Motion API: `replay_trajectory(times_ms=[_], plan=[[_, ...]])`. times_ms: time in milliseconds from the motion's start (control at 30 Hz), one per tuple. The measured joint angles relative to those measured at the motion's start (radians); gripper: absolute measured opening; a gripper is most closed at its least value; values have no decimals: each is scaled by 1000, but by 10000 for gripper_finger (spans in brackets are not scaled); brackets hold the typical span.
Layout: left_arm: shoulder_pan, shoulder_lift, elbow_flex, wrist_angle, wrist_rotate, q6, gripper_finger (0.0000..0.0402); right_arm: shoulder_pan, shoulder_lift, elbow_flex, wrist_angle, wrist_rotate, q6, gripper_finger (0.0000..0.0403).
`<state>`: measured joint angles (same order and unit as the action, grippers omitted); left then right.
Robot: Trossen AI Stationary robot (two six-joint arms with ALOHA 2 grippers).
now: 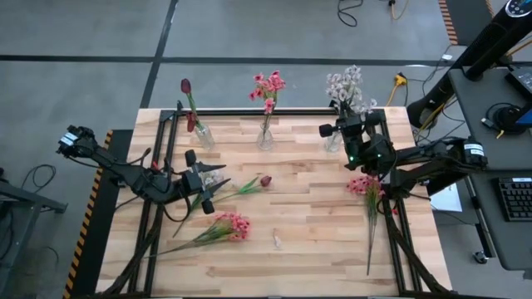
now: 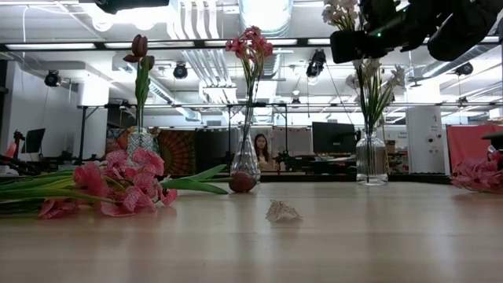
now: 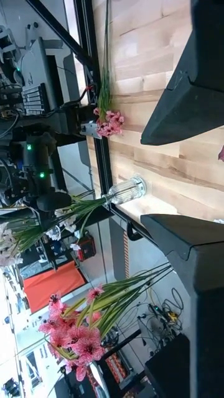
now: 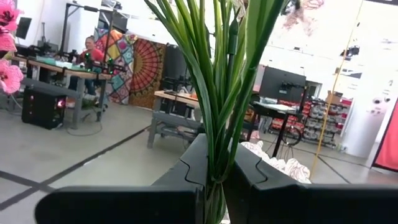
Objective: Sort flowers into vase by color
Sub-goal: Put the right white flowers into the right transparent vase
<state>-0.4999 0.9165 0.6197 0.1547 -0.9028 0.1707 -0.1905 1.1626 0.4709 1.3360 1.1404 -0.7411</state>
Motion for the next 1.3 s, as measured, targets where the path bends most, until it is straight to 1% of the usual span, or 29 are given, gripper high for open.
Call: replay_trajectory(times_ms=[200,367,500,933,1300], plan=[[0,0,0,0,0,0,175,0,7,-2,0,-1,-18,21],[0,0,0,0,0,0,175,0,30,-7,1,-33,-10,21],[0,0,0,0,0,0,175,-5,31,-8,1,-34,7,21],[0,0,0,-2,0,0,175,-9,32,-26,0,-43,-18,21],[0,0,0,-2,0,0,175,-11,32,-47,0,-42,44,21]])
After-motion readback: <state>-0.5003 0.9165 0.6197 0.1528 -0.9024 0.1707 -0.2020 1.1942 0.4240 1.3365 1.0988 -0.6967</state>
